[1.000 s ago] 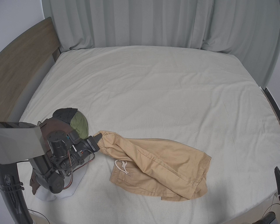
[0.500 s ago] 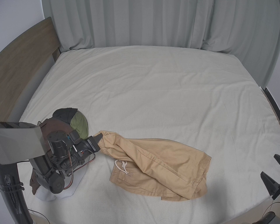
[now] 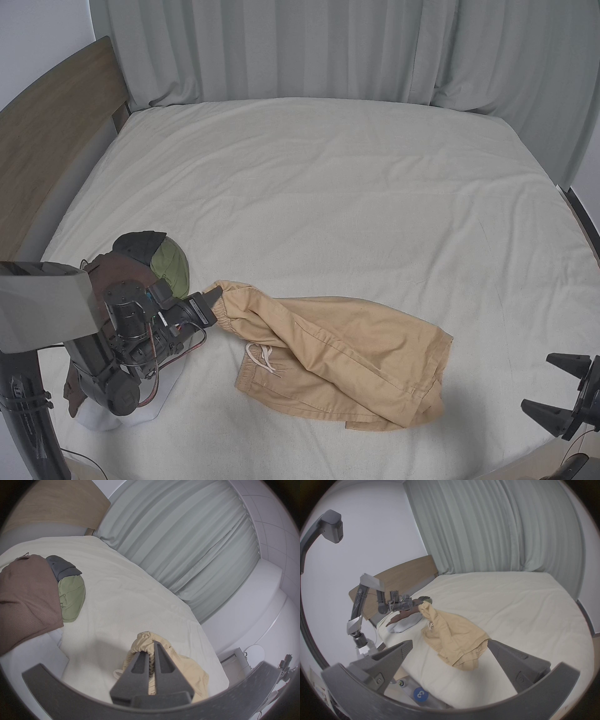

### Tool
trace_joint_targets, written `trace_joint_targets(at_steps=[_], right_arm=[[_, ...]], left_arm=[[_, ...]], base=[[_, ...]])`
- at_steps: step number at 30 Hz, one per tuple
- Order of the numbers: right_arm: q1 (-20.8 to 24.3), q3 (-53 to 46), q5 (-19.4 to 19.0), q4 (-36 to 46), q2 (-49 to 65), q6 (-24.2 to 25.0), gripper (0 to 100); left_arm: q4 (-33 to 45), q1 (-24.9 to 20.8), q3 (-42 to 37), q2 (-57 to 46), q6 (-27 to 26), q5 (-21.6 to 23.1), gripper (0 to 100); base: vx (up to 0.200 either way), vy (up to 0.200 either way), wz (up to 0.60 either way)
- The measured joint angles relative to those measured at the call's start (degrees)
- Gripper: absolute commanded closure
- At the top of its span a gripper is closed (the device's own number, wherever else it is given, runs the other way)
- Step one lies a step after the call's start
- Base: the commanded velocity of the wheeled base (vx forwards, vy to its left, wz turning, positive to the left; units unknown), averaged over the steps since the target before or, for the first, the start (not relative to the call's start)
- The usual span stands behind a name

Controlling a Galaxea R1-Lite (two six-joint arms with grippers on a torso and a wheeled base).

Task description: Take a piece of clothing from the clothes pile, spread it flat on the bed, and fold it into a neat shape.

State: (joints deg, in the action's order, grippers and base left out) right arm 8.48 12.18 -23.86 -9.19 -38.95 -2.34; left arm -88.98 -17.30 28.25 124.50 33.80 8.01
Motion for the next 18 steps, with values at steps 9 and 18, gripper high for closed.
trace_joint_targets(at_steps=[9, 18], right_arm=[[4.24, 3.11, -5.53, -0.68, -7.98, -0.09, 0], [4.99, 6.92, -7.91, -2.00, -16.64, 0.11, 0]], left_arm=[[0.00, -0.48, -0.39, 0.02, -0.01, -0.02, 100], [0.00, -0.74, -0.49, -0.05, -0.06, 0.00, 100]], base=[[0.000, 0.000, 0.00], [0.000, 0.000, 0.00]])
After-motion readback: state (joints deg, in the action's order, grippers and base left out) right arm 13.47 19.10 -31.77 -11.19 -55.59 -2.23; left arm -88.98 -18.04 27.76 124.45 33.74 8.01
